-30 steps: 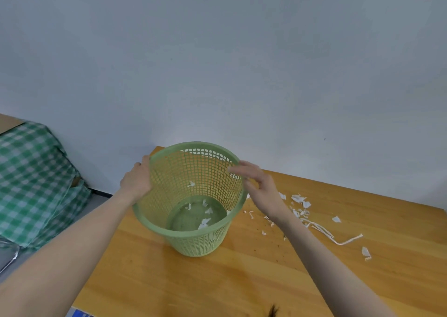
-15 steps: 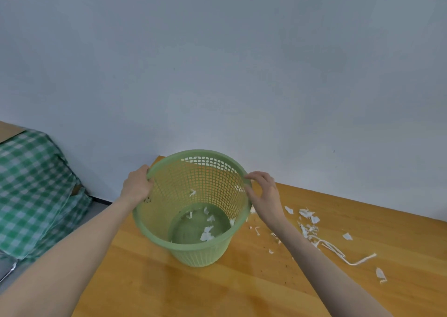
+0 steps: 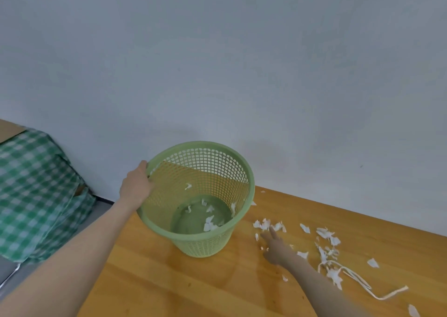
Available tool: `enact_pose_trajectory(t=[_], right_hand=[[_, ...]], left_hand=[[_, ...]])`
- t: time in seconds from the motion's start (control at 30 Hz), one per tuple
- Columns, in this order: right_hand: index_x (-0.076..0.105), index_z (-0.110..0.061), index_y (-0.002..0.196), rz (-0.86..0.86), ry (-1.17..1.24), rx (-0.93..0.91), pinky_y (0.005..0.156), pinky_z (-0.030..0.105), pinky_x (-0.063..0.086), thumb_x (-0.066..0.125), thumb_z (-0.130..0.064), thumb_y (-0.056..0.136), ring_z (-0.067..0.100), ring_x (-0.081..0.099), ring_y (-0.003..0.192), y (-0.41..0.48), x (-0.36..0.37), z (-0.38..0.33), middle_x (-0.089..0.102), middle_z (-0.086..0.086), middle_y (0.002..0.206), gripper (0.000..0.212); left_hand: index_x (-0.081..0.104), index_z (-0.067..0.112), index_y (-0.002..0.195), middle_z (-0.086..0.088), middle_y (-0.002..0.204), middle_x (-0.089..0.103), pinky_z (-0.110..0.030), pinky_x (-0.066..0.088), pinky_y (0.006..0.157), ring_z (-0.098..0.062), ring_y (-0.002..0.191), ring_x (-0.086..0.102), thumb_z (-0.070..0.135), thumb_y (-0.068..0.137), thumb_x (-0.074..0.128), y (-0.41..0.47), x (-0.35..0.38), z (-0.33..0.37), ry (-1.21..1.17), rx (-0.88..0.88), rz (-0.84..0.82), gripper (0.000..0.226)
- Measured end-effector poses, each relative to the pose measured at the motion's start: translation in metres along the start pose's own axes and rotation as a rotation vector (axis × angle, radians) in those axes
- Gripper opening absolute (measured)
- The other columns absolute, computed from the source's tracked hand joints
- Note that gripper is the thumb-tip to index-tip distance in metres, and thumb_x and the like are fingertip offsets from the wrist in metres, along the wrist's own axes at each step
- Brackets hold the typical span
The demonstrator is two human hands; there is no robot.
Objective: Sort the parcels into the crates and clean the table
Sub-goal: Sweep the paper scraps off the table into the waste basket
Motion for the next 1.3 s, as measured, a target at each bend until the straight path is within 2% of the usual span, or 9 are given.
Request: enact_pose_trajectory(t=[0.4, 0.63, 0.8, 0.9, 0.97, 1.07, 1.13, 1.2, 1.3], right_hand=[[0.01, -0.012, 0.152, -0.076, -0.179, -0.019, 0.117, 0.041, 0.018, 0.037, -0.009, 0.097, 0.026, 0.001, 0.147, 0.025, 0.009, -0.006, -0.007, 0.002, 0.16, 0.062], [0.027, -0.006, 0.146, 0.036, -0.191, -0.029, 0.113, 0.038, 0.028, 0.037, -0.001, 0.091, 0.025, 0.019, 0.141, 0.013, 0.001, -0.002, 0.016, 0.003, 0.155, 0.056], [0.047, -0.007, 0.137, 0.196, 0.086, 0.003, 0.103, 0.029, 0.04, 0.042, 0.002, 0.09, 0.021, 0.041, 0.13, -0.001, -0.018, 0.014, 0.037, 0.004, 0.144, 0.048], [0.054, -0.009, 0.131, 0.279, 0.225, 0.036, 0.101, 0.026, 0.038, 0.042, -0.002, 0.093, 0.022, 0.045, 0.128, -0.019, -0.036, 0.023, 0.042, 0.006, 0.144, 0.04], [0.055, -0.008, 0.13, 0.343, 0.303, 0.053, 0.093, 0.024, 0.043, 0.041, -0.003, 0.095, 0.022, 0.052, 0.119, -0.035, -0.05, 0.027, 0.047, 0.007, 0.141, 0.038], [0.061, -0.008, 0.124, 0.474, 0.42, 0.057, 0.065, 0.021, 0.05, 0.041, -0.003, 0.094, 0.019, 0.063, 0.078, -0.058, -0.077, 0.027, 0.061, 0.01, 0.127, 0.036], [0.065, -0.009, 0.119, 0.61, 0.53, 0.025, 0.049, 0.014, 0.042, 0.042, -0.003, 0.093, 0.013, 0.056, 0.058, -0.08, -0.098, 0.02, 0.065, 0.009, 0.12, 0.035], [0.067, -0.01, 0.115, 0.772, 0.714, -0.053, 0.057, 0.01, 0.042, 0.042, -0.002, 0.093, 0.016, 0.062, 0.075, -0.105, -0.118, 0.004, 0.067, 0.005, 0.115, 0.034], [0.068, -0.015, 0.107, 0.964, 0.865, -0.374, 0.083, 0.007, 0.043, 0.043, 0.0, 0.09, 0.004, 0.058, 0.103, -0.151, -0.138, -0.043, 0.064, -0.001, 0.111, 0.034]], left_hand=[[0.042, 0.008, 0.107, -0.015, 0.079, 0.053, -0.034, 0.035, 0.059, -0.032, 0.071, 0.05, 0.003, 0.084, 0.049, -0.006, -0.001, 0.009, 0.025, 0.023, -0.008, 0.025], [0.042, 0.008, 0.101, -0.011, 0.07, 0.053, -0.034, 0.039, 0.057, -0.033, 0.067, 0.055, 0.0, 0.083, 0.046, -0.012, 0.0, 0.016, -0.018, 0.04, -0.043, 0.02], [0.044, 0.01, 0.099, -0.003, 0.068, 0.047, -0.031, 0.029, 0.05, -0.029, 0.067, 0.05, -0.001, 0.083, 0.046, -0.02, 0.0, 0.028, -0.043, 0.077, -0.069, 0.019], [0.038, 0.019, 0.1, 0.004, 0.068, 0.044, -0.031, 0.029, 0.053, -0.023, 0.066, 0.046, 0.0, 0.085, 0.047, -0.031, -0.002, 0.041, -0.046, 0.106, -0.115, 0.026], [0.036, 0.022, 0.102, 0.004, 0.068, 0.044, -0.031, 0.031, 0.057, -0.026, 0.07, 0.047, 0.001, 0.086, 0.048, -0.04, -0.003, 0.047, -0.034, 0.131, -0.141, 0.03], [0.042, 0.018, 0.101, 0.001, 0.069, 0.047, -0.029, 0.03, 0.051, -0.027, 0.068, 0.049, 0.0, 0.084, 0.049, -0.049, -0.003, 0.045, -0.032, 0.141, -0.163, 0.026], [0.046, 0.014, 0.104, -0.002, 0.071, 0.05, -0.028, 0.031, 0.05, -0.028, 0.07, 0.052, -0.001, 0.083, 0.048, -0.058, -0.003, 0.043, -0.02, 0.137, -0.155, 0.026], [0.048, 0.01, 0.108, -0.002, 0.071, 0.049, -0.031, 0.032, 0.056, -0.029, 0.073, 0.051, -0.001, 0.083, 0.047, -0.067, -0.002, 0.041, -0.005, 0.144, -0.12, 0.027], [0.047, 0.009, 0.113, 0.001, 0.069, 0.043, -0.032, 0.031, 0.063, -0.027, 0.073, 0.046, -0.001, 0.085, 0.044, -0.08, -0.001, 0.038, -0.005, 0.166, -0.058, 0.029]])
Point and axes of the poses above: each hand's wrist, its own y-axis towards the middle knuckle, its own x-axis out of the palm, z = x × y, the point moved 5 cm from there along y, towards the middle knuckle
